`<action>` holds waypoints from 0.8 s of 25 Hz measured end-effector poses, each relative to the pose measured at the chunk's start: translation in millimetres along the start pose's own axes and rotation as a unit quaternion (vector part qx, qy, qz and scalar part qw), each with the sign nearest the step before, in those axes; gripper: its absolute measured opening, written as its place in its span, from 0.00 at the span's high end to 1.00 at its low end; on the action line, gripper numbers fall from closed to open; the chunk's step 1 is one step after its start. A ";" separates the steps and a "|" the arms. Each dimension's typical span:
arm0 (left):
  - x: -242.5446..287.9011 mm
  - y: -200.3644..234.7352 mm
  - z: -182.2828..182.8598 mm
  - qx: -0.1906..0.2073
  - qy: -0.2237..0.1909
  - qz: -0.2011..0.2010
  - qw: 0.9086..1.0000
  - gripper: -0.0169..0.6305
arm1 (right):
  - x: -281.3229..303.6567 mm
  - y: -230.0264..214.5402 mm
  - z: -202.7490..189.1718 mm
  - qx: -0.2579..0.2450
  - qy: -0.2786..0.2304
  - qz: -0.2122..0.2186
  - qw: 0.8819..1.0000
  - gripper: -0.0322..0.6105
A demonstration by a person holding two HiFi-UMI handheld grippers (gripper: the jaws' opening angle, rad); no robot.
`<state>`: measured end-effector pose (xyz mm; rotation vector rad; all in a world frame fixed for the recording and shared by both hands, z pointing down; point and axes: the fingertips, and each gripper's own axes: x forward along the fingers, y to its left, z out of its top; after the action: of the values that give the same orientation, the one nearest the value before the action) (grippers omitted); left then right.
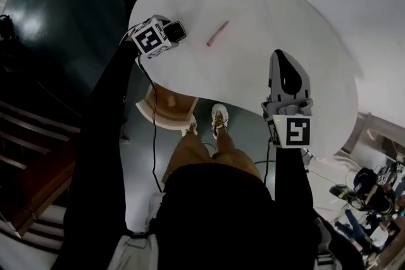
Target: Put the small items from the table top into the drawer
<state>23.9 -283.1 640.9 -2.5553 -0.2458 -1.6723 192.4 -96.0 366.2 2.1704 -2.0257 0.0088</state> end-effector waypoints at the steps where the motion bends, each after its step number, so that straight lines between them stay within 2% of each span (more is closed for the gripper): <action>1: 5.8 -0.9 -3.3 -0.002 0.005 -0.010 1.000 0.44 | -3.8 -3.1 -1.6 0.000 0.002 -0.005 1.000 0.91; 5: 5.0 0.9 -6.5 -0.005 0.001 -0.028 1.000 0.45 | -13.7 -12.3 -3.6 0.002 0.003 -0.020 1.000 0.91; 9: -3.8 -1.7 4.5 0.003 -0.008 -0.004 1.000 0.46 | -14.8 -17.0 -2.8 -0.004 0.004 -0.025 1.000 0.91; 13: -60.3 -16.8 52.6 -0.004 -0.099 0.048 0.994 0.46 | -12.0 -12.4 17.5 -0.005 -0.022 -0.016 1.000 0.91; 16: -125.2 -28.9 91.0 -0.014 -0.182 0.103 0.978 0.46 | -4.8 -8.1 37.2 -0.002 -0.053 -0.005 0.999 0.91; 18: -172.8 -37.2 112.1 -0.028 -0.236 0.146 0.960 0.46 | 0.6 -4.0 50.9 0.001 -0.075 0.007 0.997 0.91; 20: -215.4 -51.2 128.7 -0.047 -0.286 0.184 0.939 0.46 | 3.3 1.1 63.0 0.002 -0.092 0.019 0.996 0.91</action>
<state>46.6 -232.7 390.8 -2.8661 0.2792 -0.8127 184.4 -107.5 304.7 2.2094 -2.1636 -0.1903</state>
